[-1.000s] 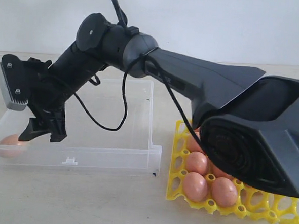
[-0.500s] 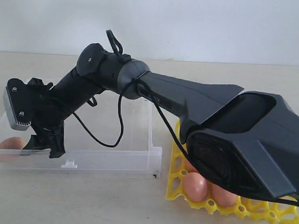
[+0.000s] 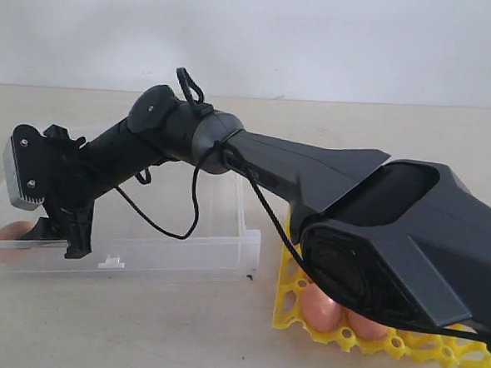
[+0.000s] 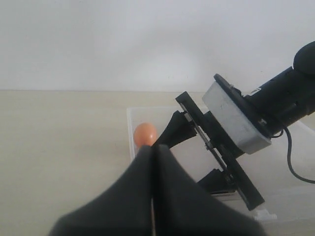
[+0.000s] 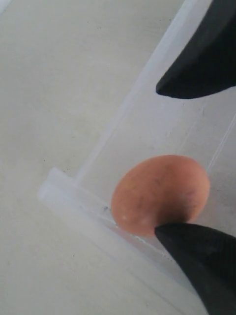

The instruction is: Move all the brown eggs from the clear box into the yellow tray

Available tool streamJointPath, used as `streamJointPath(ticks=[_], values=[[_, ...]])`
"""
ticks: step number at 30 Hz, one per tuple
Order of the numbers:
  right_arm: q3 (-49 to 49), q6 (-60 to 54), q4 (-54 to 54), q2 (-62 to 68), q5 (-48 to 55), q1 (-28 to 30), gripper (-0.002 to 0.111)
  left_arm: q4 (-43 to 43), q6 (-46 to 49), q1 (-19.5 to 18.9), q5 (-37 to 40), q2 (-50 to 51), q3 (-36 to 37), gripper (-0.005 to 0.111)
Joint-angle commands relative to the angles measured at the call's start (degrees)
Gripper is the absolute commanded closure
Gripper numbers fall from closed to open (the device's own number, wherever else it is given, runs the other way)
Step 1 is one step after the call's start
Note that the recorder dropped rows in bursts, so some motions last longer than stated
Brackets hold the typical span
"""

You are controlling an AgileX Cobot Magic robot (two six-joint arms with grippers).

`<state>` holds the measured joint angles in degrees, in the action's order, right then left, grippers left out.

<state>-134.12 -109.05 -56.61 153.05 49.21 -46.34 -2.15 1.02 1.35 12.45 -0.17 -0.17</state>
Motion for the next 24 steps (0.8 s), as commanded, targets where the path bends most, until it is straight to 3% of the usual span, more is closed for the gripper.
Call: streamJointPath(ticks=[1,11,20,23,24], values=[[0.2,-1.7,2.8,2.2,-1.0,-0.1,0.04,0.0,0.1,0.4,-0.5,0.2,0.2,0.111],[0.2,15.9,7.0,0.6,8.8,0.0,0.04,0.0,0.1,0.4,-0.5,0.2,0.2,0.111],[0.2,19.2,12.3,-3.4,10.7,0.1,0.04,0.0,0.1,0.4,-0.5,0.2,0.2,0.111],[0.2,20.4,11.7,-5.1,7.2,0.0,0.04,0.0,0.1,0.4,-0.5,0.2,0.2,0.111],[0.2,25.3,11.2,-5.1,2.0,0.0,0.04,0.0,0.1,0.4,-0.5,0.2,0.2,0.111]])
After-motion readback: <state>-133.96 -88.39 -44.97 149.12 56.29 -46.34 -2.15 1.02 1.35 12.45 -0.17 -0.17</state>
